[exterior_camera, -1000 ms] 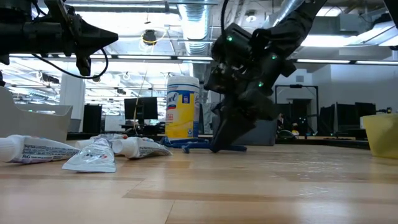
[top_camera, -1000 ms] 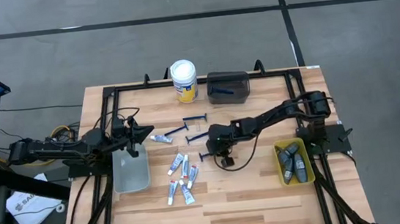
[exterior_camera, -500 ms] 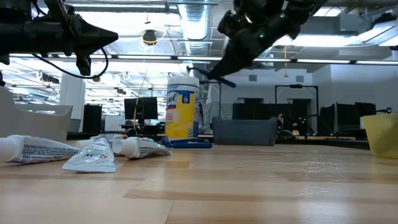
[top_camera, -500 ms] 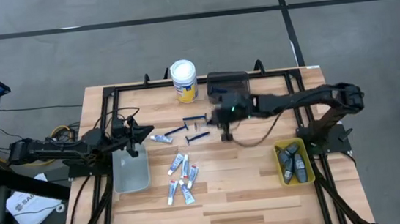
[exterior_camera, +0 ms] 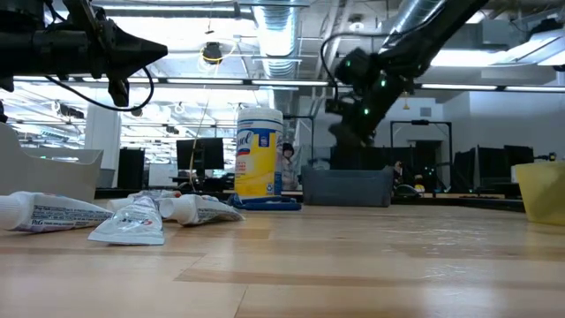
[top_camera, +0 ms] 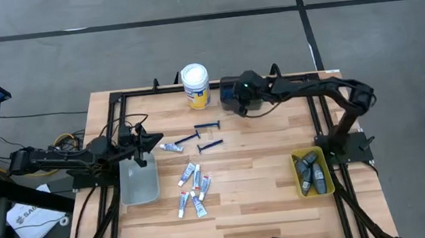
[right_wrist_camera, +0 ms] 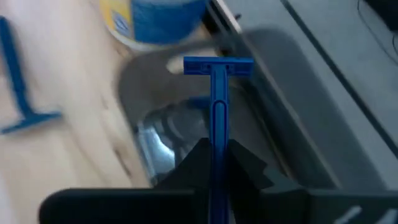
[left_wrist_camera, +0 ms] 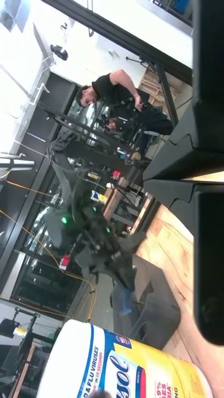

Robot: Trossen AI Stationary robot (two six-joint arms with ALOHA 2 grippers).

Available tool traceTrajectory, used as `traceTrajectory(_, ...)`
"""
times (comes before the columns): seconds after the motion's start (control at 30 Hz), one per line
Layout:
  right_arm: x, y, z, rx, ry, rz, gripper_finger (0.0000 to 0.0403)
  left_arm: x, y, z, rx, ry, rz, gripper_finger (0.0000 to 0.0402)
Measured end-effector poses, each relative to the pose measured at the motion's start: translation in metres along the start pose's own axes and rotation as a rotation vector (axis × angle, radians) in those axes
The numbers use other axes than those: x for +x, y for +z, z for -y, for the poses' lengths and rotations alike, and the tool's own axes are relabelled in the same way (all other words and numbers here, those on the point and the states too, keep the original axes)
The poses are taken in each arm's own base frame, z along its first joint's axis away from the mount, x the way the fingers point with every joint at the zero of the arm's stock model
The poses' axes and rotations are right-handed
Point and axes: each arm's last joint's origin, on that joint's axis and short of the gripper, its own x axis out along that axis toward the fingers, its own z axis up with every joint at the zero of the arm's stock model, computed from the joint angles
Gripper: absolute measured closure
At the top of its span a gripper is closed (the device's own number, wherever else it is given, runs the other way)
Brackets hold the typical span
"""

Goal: Pick & Place Travel size toiletries
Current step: Put the blue razor into the black bin

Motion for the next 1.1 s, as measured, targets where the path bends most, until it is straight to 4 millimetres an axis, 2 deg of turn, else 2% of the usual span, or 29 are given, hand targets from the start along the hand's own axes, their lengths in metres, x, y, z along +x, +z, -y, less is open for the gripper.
traceTrajectory(0.17, 0.015, -0.010, 0.010, 0.032, -0.015, -0.053, 0.0371, 0.000, 0.000, 0.000, 0.000, 0.000, 0.000, 0.0401)
traceTrajectory(0.37, 0.017, -0.014, 0.017, 0.056, -0.022, -0.076, 0.0375, 0.000, 0.000, 0.000, -0.001, -0.001, 0.002, 0.0401)
traceTrajectory(0.7, 0.017, -0.013, 0.016, 0.078, -0.023, -0.066, 0.0328, 0.000, 0.000, 0.000, -0.001, -0.002, 0.005, 0.0401)
traceTrajectory(0.83, 0.010, -0.008, 0.016, 0.086, -0.017, -0.038, 0.0284, 0.000, 0.001, 0.000, -0.002, -0.002, 0.005, 0.0401)
traceTrajectory(0.93, -0.003, 0.002, 0.010, 0.102, 0.101, 0.038, 0.0234, 0.000, 0.001, 0.000, -0.002, -0.002, 0.005, 0.0401)
traceTrajectory(1.0, -0.017, 0.012, 0.000, 0.092, 0.208, 0.120, 0.0199, 0.000, 0.000, 0.000, -0.001, -0.002, 0.005, 0.0401)
traceTrajectory(1.1, -0.034, 0.025, -0.025, 0.016, 0.303, 0.211, 0.0160, 0.000, 0.000, 0.000, -0.001, -0.002, 0.005, 0.0401)
